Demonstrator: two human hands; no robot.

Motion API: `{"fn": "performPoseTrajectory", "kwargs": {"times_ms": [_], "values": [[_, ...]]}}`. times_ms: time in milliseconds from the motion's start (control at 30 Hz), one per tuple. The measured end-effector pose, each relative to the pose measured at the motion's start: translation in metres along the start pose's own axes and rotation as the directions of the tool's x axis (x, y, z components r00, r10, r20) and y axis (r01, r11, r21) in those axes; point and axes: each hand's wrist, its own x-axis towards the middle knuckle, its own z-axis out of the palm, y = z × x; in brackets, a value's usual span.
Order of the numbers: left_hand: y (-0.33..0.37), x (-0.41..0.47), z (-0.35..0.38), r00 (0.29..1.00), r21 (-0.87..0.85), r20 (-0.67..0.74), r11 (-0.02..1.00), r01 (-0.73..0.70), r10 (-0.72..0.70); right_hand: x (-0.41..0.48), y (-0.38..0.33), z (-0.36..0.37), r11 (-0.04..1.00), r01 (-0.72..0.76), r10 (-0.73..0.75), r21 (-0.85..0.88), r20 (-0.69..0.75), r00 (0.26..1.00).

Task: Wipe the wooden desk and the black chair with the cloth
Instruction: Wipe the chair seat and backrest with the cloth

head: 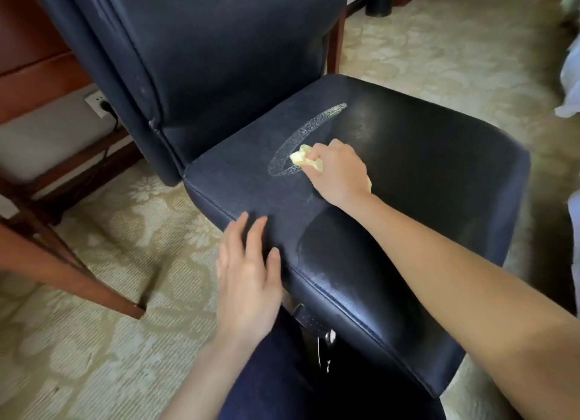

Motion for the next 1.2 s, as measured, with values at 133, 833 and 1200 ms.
{"fn": "performPoseTrajectory", "kwargs": {"times_ms": [133,833,1200], "values": [[-0.022,0.041,-0.001,0.994,0.104,0.003,0.989,0.104,-0.105,-0.040,-0.013,-0.008,0.981,0.179,-0.182,0.070,0.045,0.982],[-0.043,0.103,0.024,0.993,0.379,-0.008,0.919,0.109,-0.115,-0.025,0.061,-0.048,0.949,0.199,-0.251,0.247,0.201,0.947],[-0.045,0.102,0.030,0.995,0.438,-0.040,0.893,0.103,-0.095,0.077,0.034,0.010,0.996,-0.087,0.087,0.005,-0.027,0.996]]}}
